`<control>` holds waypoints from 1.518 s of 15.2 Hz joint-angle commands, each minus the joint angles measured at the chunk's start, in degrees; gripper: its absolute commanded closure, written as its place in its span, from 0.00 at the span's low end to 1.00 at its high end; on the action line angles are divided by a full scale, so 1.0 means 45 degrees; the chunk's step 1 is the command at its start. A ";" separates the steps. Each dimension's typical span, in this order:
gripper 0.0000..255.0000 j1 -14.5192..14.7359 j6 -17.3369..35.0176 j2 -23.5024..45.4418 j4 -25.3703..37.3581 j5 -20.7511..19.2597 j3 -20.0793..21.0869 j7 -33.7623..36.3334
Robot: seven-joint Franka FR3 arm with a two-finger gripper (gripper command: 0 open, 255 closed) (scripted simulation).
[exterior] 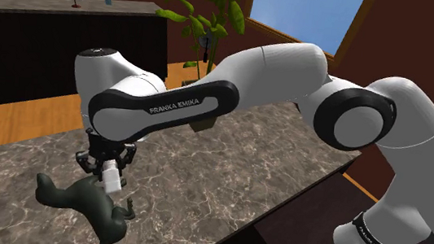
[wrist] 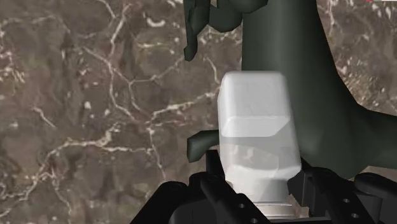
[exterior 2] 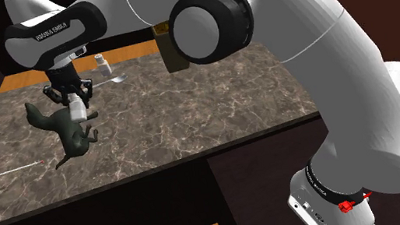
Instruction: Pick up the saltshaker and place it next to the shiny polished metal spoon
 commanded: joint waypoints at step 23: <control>0.00 -0.0057 -0.1087 -0.0546 0.0401 0.0128 0.0123 -0.0062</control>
